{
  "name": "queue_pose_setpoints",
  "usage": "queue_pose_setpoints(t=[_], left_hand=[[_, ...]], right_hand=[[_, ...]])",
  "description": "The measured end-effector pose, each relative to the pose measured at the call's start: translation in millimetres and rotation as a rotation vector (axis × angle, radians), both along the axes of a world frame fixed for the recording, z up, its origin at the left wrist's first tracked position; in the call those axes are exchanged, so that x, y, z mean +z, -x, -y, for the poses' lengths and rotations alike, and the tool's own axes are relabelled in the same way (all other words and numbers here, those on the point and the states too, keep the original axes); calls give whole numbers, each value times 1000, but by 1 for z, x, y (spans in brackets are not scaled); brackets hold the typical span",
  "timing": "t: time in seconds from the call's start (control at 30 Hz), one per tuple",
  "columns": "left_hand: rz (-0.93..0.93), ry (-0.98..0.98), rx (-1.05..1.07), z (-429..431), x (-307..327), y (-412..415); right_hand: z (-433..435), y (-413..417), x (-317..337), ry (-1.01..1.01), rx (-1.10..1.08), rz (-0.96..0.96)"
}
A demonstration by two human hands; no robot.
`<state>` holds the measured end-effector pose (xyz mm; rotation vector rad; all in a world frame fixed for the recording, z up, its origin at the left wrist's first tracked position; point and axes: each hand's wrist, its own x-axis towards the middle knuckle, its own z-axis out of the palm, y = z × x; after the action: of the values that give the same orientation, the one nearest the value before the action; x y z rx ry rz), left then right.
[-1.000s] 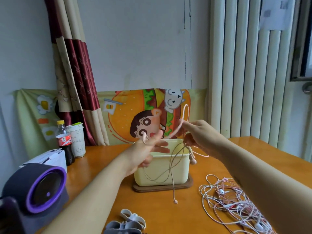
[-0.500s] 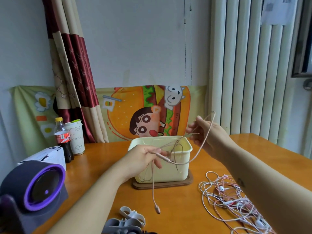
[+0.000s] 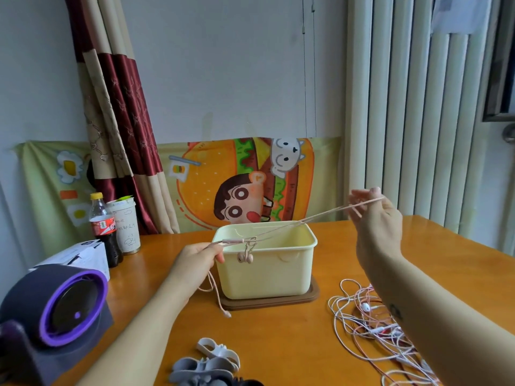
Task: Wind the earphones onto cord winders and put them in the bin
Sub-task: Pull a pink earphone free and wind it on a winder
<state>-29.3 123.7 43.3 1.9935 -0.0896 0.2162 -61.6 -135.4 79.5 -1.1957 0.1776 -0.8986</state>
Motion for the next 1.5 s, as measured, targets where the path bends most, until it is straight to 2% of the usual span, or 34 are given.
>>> queue_pose_setpoints(t=[0.07,0.17,0.2,0.3,0.33,0.37,0.43,0.47,0.53,0.63,0.73,0.83,1.0,1.1,1.17,1.37,1.43,1.5], left_hand=[[-15,-86,61,1,-1,-1],[-48,-153,102,3,1,-1],[-51,-156,115,4,3,1],[-40,-63,75,6,5,-1],[-43,39,34,6,6,-1],[-50,185,-20,6,6,-2],[-116,543,-164,8,6,4],[-157,682,-235,10,7,8],[-238,817,-342,15,7,11],[-279,846,-416,24,1,9],[-200,783,-422,33,-7,4],[-127,758,-392,44,-12,4],[-62,751,-379,50,-11,7],[-76,750,-396,54,-13,7],[-82,753,-386,57,-14,10],[-110,751,-428,61,-15,19],[-96,711,-439,61,-18,20],[-75,686,-449,62,-21,21]], right_hand=[[-2,1,-3,288,-141,29],[-1,1,-4,552,-174,56],[0,0,-7,702,-215,26],[6,-8,-26,1375,-489,-181],[7,-8,-29,1482,-462,-305],[5,-6,-29,1497,-383,-435],[1,-5,-28,1390,-163,-593],[-2,-3,-27,1285,-11,-602],[-12,1,-22,1013,287,-514],[-29,7,-16,532,579,-383],[-46,9,-5,70,792,-330],[-54,7,0,-70,878,-317],[-57,7,-2,-271,851,-222],[-58,10,-10,-280,798,-150],[-59,12,-19,-187,722,-142],[-49,16,-47,668,436,-197],[-47,16,-52,853,401,-213],[-48,15,-54,927,404,-223]])
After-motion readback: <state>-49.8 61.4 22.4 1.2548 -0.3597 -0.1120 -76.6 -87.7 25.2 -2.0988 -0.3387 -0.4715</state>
